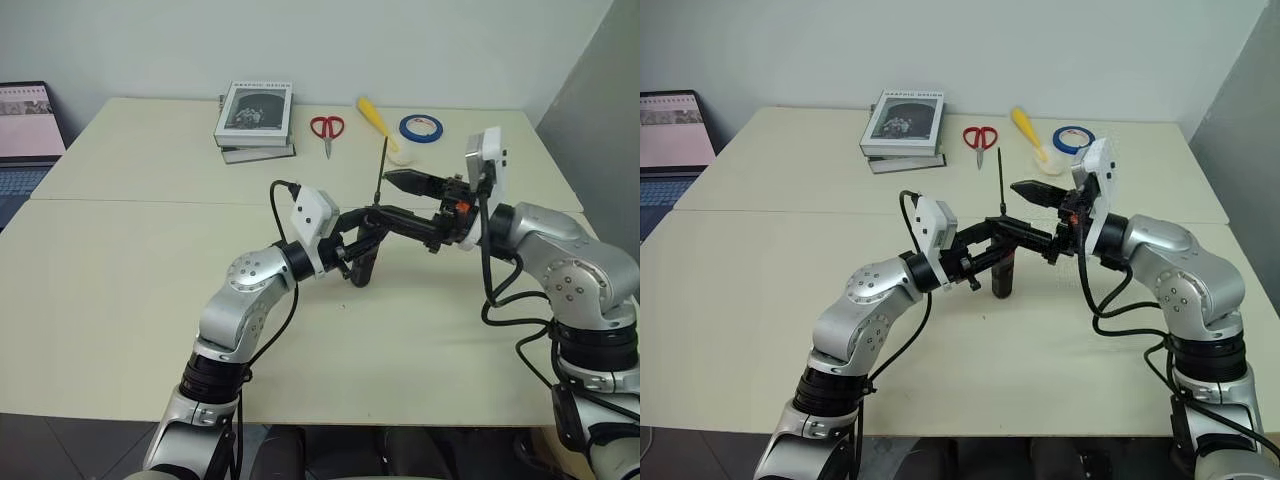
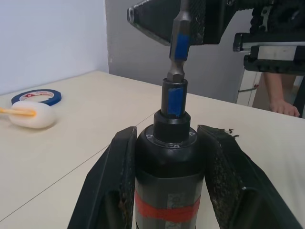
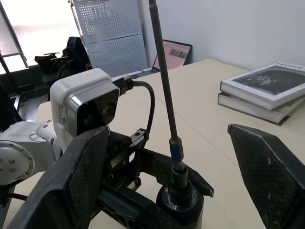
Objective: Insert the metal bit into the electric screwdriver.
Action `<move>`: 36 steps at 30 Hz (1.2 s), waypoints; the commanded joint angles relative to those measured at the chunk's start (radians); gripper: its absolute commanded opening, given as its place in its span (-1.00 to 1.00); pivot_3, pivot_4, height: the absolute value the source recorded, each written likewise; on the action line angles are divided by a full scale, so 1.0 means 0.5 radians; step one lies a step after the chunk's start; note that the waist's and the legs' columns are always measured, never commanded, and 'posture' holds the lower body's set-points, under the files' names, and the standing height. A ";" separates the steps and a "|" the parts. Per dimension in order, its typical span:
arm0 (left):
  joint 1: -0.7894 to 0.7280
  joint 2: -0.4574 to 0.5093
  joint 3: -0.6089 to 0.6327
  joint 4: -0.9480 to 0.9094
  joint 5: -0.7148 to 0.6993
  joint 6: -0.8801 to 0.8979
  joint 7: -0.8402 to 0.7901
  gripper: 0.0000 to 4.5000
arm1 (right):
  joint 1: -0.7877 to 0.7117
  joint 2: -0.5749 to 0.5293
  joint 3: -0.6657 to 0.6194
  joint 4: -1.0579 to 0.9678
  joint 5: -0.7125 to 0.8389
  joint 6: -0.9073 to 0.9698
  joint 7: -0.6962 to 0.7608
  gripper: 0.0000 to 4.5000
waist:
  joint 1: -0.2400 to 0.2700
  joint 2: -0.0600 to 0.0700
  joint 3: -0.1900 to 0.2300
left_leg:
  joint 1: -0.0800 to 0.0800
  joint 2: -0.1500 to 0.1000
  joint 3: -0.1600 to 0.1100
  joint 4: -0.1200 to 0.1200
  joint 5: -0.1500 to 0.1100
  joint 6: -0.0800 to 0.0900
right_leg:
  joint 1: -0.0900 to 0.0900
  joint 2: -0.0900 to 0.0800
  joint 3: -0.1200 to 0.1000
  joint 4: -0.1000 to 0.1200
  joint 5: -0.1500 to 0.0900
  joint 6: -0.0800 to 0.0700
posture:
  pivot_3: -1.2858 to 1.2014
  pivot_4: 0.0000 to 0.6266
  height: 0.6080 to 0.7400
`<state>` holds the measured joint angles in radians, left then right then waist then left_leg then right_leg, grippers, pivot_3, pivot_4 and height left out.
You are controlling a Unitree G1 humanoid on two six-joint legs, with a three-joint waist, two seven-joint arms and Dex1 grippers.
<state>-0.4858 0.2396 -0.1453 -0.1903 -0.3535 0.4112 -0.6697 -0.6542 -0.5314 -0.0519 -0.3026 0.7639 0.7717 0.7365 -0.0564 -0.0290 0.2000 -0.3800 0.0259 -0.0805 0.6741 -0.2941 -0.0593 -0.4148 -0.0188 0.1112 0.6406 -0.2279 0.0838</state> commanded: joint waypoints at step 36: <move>-0.046 -0.005 -0.008 0.007 0.002 -0.036 -0.016 -0.27 | -0.171 -0.013 -0.029 0.059 0.018 0.029 0.104 -0.67 | 0.000 0.000 0.000 | 0.000 0.000 0.000 -0.001 0.000 0.000 | -0.001 0.000 0.000 0.000 0.000 0.000 | 0.03 -0.52 1.00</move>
<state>-0.4891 0.2384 -0.1480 -0.1862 -0.3533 0.4076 -0.6714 -0.7256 -0.5350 -0.0553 -0.2534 0.7672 0.7972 0.7839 -0.0565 -0.0290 0.2000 -0.3802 0.0258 -0.0805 0.6735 -0.2941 -0.0593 -0.4152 -0.0189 0.1112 0.6406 -0.2278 0.0837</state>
